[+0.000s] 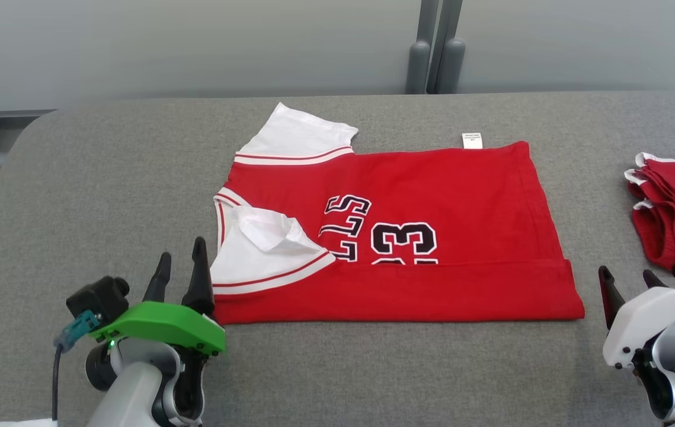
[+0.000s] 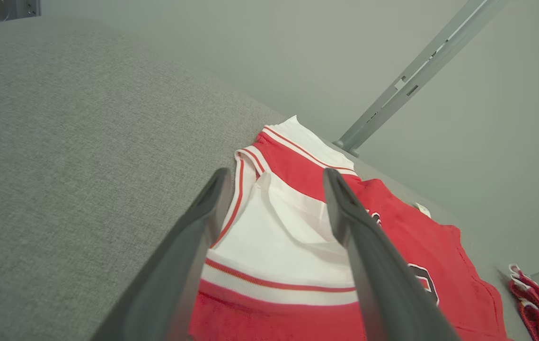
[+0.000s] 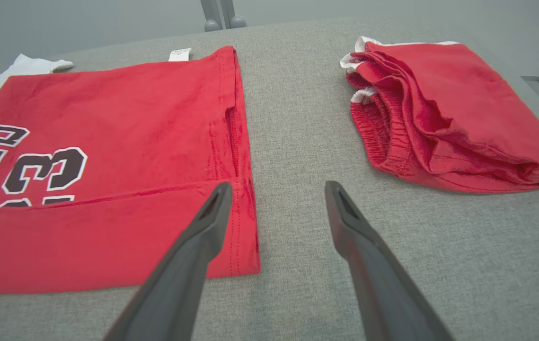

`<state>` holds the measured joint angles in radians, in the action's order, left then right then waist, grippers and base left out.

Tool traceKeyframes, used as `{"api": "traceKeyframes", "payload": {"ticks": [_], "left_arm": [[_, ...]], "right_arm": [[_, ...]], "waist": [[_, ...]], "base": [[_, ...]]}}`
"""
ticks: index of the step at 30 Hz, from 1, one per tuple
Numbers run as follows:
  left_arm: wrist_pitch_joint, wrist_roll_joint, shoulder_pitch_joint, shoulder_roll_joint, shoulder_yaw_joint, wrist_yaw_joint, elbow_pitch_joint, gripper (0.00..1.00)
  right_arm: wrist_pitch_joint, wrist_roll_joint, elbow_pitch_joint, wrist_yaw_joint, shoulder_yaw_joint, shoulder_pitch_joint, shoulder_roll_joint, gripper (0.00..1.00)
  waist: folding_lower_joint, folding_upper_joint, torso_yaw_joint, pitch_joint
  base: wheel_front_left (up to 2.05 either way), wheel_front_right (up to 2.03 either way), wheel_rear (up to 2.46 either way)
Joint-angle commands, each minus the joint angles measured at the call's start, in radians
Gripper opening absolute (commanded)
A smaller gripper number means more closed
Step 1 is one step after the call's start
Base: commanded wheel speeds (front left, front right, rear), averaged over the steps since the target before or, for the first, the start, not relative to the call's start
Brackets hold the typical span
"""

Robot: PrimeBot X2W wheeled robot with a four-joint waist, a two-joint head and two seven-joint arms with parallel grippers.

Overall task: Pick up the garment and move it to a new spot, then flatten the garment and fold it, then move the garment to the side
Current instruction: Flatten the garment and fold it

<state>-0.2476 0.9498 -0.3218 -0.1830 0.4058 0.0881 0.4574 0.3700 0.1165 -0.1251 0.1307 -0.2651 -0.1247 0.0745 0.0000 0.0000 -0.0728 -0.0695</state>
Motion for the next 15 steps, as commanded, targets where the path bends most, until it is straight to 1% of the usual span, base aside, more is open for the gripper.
{"api": "traceKeyframes", "payload": {"ticks": [1,3,8,10,15], "left_arm": [[-0.007,-0.009,0.025,-0.006,0.0,0.011,-0.01,1.0],[-0.009,-0.07,0.047,-0.035,0.021,0.036,-0.019,1.0],[0.001,-0.18,0.073,-0.082,0.096,0.088,0.001,1.0],[0.018,-0.206,0.071,-0.094,0.124,0.1,0.014,1.0],[0.065,-0.243,0.054,-0.104,0.171,0.109,0.053,1.0]], "right_arm": [[0.003,-0.002,0.008,0.0,-0.007,0.018,-0.002,1.0],[0.007,0.003,0.015,0.0,-0.018,0.036,-0.009,1.0],[0.003,0.013,0.003,0.0,-0.028,0.058,-0.018,1.0],[0.001,0.017,-0.012,0.0,-0.029,0.057,-0.021,1.0],[-0.019,0.032,-0.067,0.0,-0.024,0.036,-0.023,1.0]], "waist": [[0.0,0.0,0.0,0.005],[0.0,0.0,-0.001,0.01],[0.0,0.0,-0.001,0.022],[0.0,0.0,0.0,0.025],[0.0,0.0,0.0,0.016]], "base": [[0.0,0.0,0.0],[0.0,0.0,0.0],[0.0,0.0,0.0],[0.0,0.0,0.0],[0.0,0.0,0.0]]}}
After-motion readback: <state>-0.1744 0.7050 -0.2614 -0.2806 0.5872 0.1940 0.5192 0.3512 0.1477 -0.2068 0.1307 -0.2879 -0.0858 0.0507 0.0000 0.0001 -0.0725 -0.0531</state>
